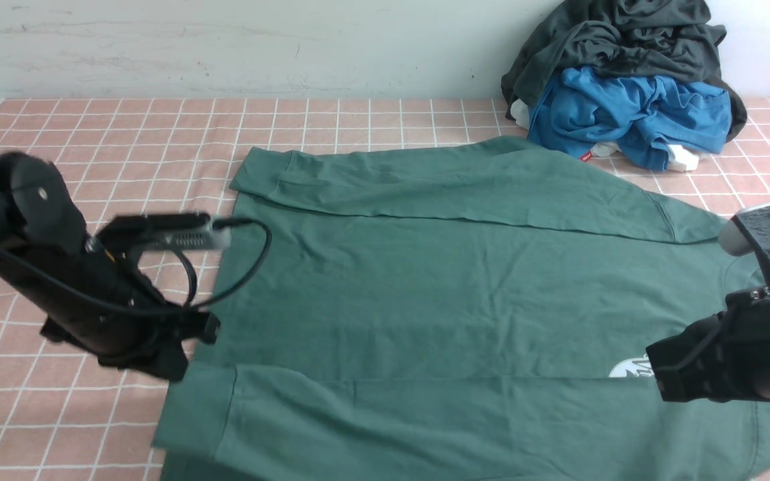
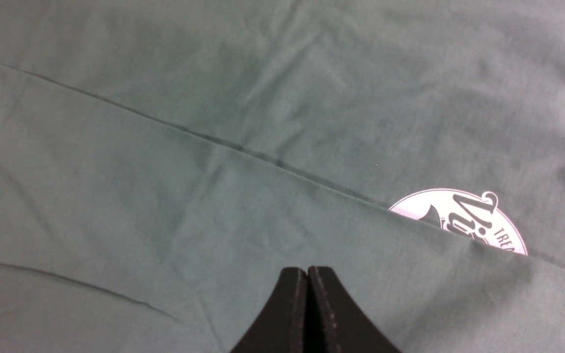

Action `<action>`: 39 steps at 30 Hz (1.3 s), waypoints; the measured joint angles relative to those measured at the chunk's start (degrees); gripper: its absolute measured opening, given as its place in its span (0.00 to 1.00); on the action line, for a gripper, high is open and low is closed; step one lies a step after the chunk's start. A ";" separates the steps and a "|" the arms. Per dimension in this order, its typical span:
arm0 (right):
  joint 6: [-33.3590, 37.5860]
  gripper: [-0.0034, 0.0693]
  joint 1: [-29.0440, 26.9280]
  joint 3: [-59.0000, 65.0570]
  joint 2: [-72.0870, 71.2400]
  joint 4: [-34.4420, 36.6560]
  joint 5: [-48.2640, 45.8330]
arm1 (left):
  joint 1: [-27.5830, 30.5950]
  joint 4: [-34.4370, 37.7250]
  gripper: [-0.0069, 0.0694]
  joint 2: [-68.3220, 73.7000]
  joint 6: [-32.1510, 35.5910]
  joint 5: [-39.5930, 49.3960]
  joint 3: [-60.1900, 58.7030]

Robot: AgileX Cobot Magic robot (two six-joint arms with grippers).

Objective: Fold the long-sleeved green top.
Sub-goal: Use the left arm to drag and place the cuff at the centered position on the left edge of the fabric, then use the left arm to clamp the cuff farthest from it

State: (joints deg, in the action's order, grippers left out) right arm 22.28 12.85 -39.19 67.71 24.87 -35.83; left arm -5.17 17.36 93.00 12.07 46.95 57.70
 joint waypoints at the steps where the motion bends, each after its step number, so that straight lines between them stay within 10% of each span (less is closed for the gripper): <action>1: 0.00 0.03 0.00 0.00 0.00 0.00 0.01 | 0.00 0.00 0.09 -1.47 0.30 0.10 1.66; 16: 0.00 0.03 0.00 0.00 0.00 0.00 0.03 | 0.00 -0.96 0.10 9.92 1.54 -3.23 22.04; 28: 0.13 0.03 0.00 0.00 0.00 0.00 0.14 | 0.00 -6.15 0.54 36.06 -5.87 -0.47 59.27; 39: 1.74 0.03 0.00 0.00 0.00 -0.05 0.69 | 0.00 -9.06 0.56 56.45 -14.56 1.07 82.46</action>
State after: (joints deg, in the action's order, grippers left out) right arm 24.02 12.85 -39.19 67.71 24.82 -35.14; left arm -5.17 8.31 149.45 -2.49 48.03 140.16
